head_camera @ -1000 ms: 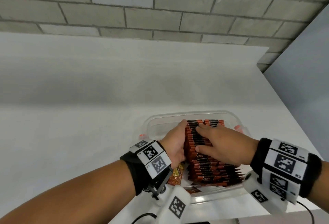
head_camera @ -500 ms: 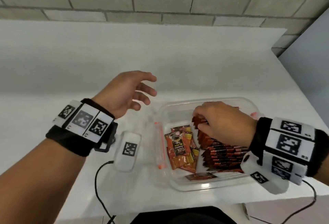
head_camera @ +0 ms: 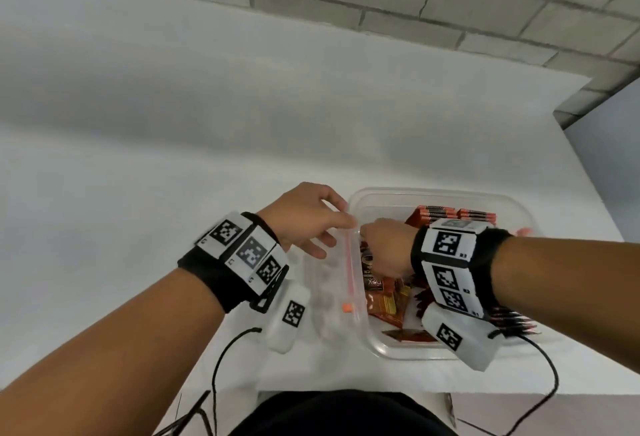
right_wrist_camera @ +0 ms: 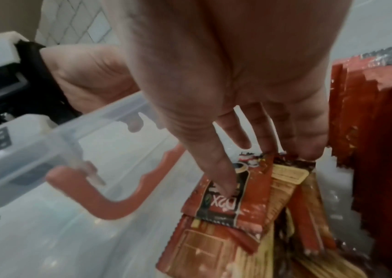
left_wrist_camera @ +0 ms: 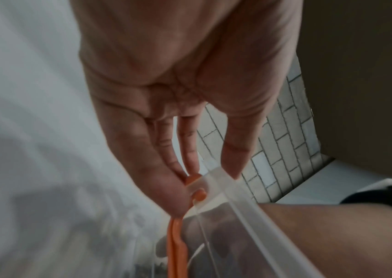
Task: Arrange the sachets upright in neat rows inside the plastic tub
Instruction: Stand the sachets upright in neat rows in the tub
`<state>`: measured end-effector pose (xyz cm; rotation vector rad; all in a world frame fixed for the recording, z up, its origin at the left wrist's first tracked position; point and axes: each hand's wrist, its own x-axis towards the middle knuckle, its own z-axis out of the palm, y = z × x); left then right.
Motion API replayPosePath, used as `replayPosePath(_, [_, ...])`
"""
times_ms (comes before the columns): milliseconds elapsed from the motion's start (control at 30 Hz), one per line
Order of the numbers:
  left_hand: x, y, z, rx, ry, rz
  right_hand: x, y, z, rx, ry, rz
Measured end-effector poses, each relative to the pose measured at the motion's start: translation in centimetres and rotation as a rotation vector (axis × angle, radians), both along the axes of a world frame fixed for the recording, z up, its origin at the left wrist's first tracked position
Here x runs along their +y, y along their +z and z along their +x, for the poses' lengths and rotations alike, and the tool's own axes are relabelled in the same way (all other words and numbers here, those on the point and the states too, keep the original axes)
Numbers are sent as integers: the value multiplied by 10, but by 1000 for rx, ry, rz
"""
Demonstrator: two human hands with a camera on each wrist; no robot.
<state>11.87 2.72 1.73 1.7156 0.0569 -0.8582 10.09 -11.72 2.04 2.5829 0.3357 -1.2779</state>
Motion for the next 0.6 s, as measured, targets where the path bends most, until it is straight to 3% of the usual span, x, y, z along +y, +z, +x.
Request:
replayPosePath(367, [-2,-2,2,30,11,-28,-2,6,-16,103,-64,5])
replayPosePath(600, [-3,-3,1,45,29,-24,-4,8,-25,167,57,36])
